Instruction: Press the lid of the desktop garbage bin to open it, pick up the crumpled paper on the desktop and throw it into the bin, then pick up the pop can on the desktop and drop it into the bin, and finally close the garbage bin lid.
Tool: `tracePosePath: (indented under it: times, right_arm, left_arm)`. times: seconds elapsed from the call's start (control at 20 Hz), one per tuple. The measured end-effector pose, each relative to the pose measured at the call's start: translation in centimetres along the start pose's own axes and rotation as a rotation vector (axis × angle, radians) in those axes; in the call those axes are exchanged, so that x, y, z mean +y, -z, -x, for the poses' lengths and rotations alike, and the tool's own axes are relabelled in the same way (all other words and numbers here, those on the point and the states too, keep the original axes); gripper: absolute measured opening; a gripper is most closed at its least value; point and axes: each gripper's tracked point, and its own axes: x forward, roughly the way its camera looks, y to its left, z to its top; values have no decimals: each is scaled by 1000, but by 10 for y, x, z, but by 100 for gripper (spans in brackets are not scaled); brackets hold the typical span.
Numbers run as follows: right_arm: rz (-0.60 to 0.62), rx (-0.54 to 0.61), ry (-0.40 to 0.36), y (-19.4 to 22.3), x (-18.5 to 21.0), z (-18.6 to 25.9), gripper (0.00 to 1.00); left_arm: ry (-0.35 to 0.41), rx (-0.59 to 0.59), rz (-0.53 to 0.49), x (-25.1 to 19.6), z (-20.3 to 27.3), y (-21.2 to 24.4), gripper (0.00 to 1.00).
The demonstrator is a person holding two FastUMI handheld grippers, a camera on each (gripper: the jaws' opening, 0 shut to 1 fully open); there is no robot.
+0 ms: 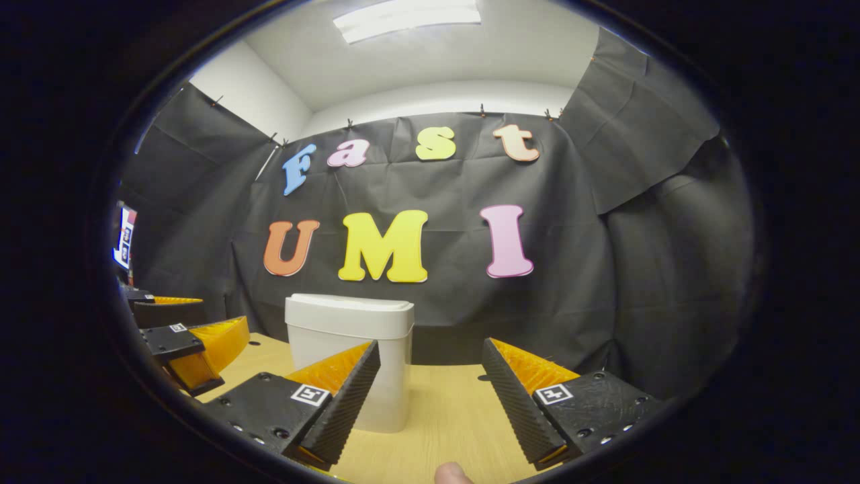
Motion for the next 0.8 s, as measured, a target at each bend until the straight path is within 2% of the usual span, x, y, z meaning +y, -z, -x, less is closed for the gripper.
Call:
tracePosePath:
  times: [0.8]
  right_arm:
    - [-14,-1,4,-1,-2,4,95]
  left_arm:
    - [-7,-2,2,1,5,-2,97]
